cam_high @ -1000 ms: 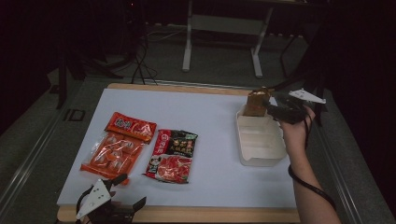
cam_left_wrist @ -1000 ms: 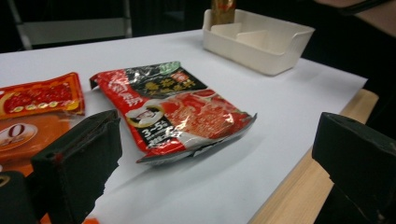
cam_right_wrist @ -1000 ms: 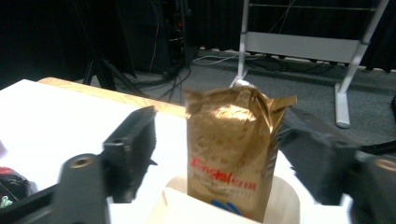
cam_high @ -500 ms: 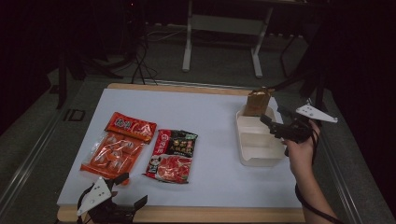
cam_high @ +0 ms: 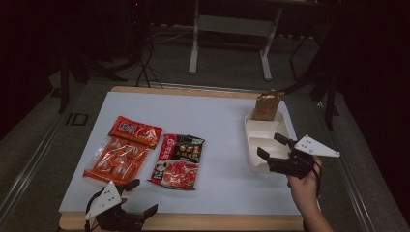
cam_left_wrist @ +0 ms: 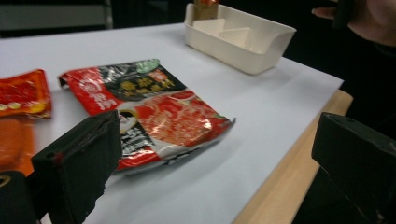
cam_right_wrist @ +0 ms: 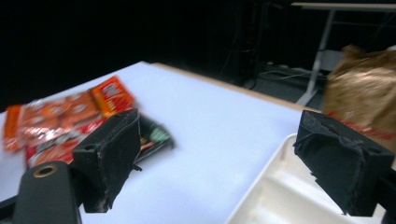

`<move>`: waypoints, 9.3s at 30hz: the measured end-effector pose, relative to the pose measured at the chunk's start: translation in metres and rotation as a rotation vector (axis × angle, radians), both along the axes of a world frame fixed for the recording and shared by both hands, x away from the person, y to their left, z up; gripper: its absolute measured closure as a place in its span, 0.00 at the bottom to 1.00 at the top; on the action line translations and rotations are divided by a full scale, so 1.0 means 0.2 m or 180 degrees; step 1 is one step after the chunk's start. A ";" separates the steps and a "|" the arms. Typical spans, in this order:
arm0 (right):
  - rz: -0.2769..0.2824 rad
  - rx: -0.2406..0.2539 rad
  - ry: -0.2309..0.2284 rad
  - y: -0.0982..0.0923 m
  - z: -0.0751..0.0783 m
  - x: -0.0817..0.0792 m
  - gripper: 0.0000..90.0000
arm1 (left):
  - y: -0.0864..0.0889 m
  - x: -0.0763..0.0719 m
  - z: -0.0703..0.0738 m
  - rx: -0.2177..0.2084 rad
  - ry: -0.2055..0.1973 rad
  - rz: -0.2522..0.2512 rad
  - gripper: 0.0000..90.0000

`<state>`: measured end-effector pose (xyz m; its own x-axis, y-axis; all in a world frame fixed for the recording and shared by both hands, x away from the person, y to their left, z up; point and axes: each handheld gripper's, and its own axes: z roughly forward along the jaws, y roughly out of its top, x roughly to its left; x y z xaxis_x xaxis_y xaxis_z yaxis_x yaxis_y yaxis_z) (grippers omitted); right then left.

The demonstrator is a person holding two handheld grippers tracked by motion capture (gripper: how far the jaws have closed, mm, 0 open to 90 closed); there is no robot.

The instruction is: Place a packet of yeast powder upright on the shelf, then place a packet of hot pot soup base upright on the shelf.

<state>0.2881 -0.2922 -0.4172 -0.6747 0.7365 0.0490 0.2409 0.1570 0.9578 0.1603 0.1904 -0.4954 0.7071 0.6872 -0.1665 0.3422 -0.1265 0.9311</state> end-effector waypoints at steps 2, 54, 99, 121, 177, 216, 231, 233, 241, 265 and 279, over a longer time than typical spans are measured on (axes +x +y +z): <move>0.0088 -0.0005 0.0029 0.02 -0.01 -0.03 0.16 | -0.01 0.00 0.01 0.0039 0.0046 -0.0008 0.04; 0.0723 0.0132 0.0142 0.11 -0.10 -0.31 0.16 | -0.15 0.55 -0.11 0.1411 0.0974 0.0541 1.00; 0.0727 0.0076 0.0101 0.09 -0.10 -0.32 0.16 | -0.38 0.67 -0.03 0.1196 0.0963 0.0328 1.00; 0.0772 0.0032 0.0063 0.10 -0.11 -0.32 0.16 | -0.40 0.85 0.05 0.0856 0.0799 0.0457 0.77; 0.0833 0.0020 0.0205 0.11 -0.14 -0.30 0.20 | -0.56 1.15 -0.07 0.1239 0.1245 0.0483 0.96; 0.0342 -0.0049 0.0176 0.09 -0.08 -0.30 0.12 | -0.62 0.77 0.32 0.0727 0.0147 0.0143 0.98; 0.0279 -0.0060 0.0202 0.08 -0.02 -0.29 0.19 | -0.67 0.61 0.49 0.0450 -0.0251 -0.0071 0.98; 0.0287 -0.0038 0.0220 0.08 -0.01 -0.28 0.20 | -0.66 0.60 0.50 0.0380 -0.0277 -0.0138 0.98; 0.0362 -0.0013 0.0218 0.10 0.05 -0.21 0.24 | -0.62 0.56 0.55 -0.0089 -0.0329 -0.0333 0.98; 0.0851 0.0191 0.0149 0.19 0.22 -0.11 0.84 | -0.63 0.55 0.49 -0.0667 -0.0378 -0.0545 0.98; 0.0906 0.0160 0.0059 0.15 0.35 -0.08 0.86 | -0.59 0.56 0.55 -0.0611 -0.0345 -0.0523 0.63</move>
